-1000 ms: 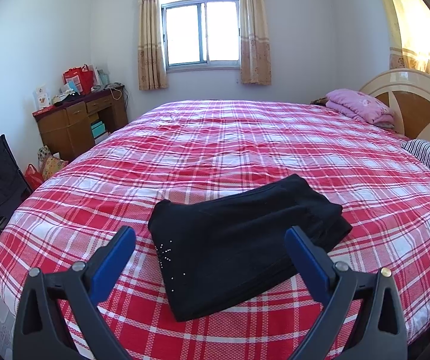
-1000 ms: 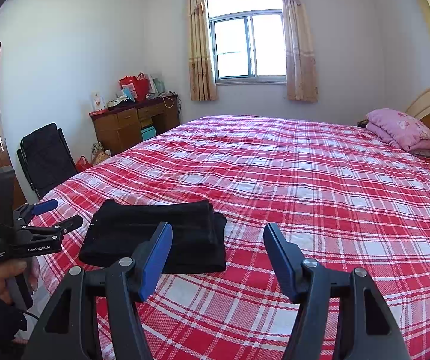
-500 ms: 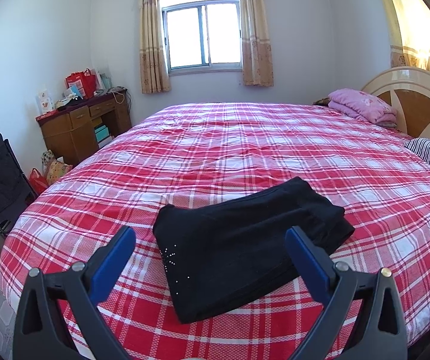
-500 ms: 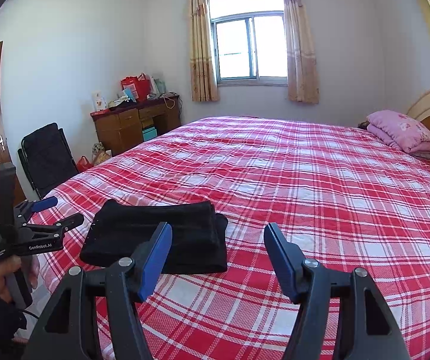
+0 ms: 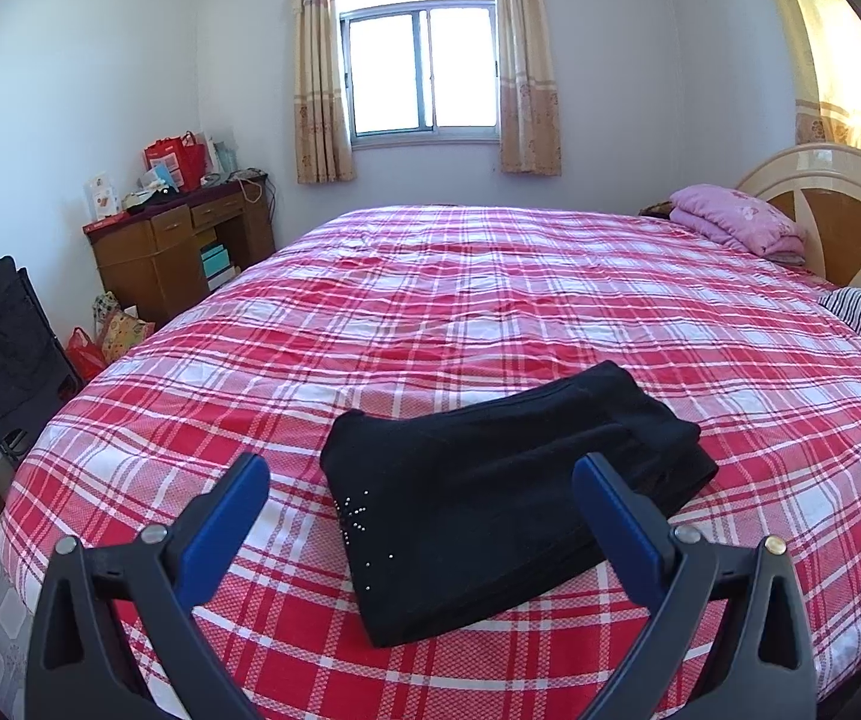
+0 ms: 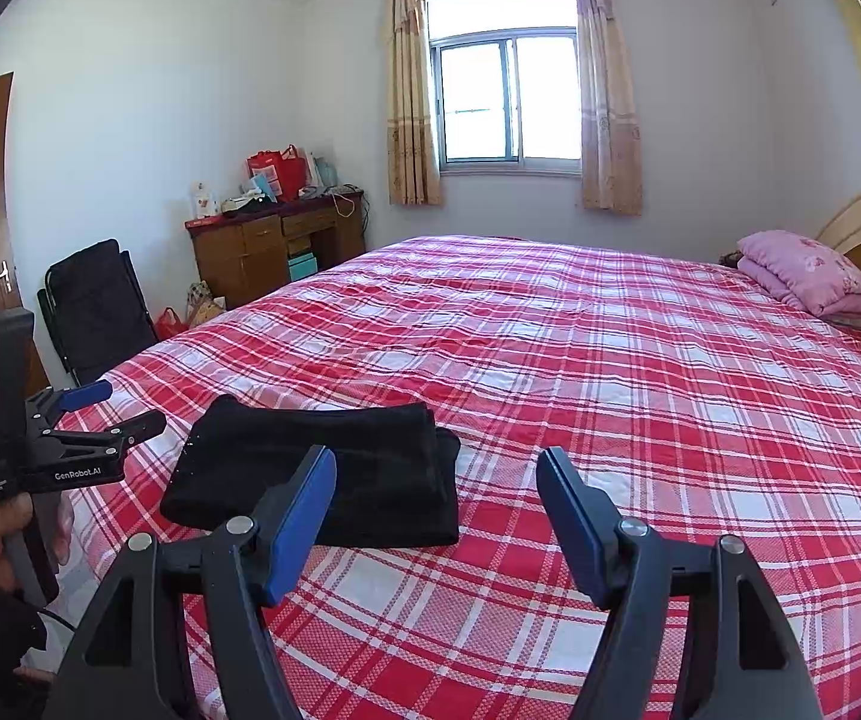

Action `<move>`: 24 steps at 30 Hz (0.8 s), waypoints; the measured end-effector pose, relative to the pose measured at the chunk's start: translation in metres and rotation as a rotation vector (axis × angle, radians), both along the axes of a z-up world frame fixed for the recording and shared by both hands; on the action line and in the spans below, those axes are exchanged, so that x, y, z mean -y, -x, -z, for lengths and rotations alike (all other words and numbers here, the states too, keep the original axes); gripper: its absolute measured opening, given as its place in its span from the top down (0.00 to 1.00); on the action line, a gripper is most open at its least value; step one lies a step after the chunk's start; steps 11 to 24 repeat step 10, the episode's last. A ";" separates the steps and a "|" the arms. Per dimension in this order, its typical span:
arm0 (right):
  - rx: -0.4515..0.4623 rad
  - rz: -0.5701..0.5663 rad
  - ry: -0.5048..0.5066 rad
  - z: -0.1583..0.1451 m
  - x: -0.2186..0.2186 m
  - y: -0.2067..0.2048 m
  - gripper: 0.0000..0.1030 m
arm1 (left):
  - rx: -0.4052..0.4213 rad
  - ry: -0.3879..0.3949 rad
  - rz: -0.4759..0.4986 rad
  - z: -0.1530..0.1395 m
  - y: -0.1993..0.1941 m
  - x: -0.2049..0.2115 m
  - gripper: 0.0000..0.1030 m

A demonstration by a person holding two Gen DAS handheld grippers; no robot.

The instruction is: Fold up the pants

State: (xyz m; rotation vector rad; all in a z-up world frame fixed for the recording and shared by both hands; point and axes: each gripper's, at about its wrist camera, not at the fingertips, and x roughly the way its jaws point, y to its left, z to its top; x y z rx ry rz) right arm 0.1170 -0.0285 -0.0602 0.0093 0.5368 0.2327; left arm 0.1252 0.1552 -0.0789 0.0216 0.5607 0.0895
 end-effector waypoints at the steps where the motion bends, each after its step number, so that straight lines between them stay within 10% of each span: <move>1: -0.001 0.001 0.003 0.000 -0.001 0.000 0.31 | -0.004 0.005 -0.002 0.001 0.000 -0.001 0.00; 24: -0.010 0.003 0.012 0.002 -0.003 0.000 0.31 | 0.006 0.012 0.012 0.005 0.002 -0.003 0.00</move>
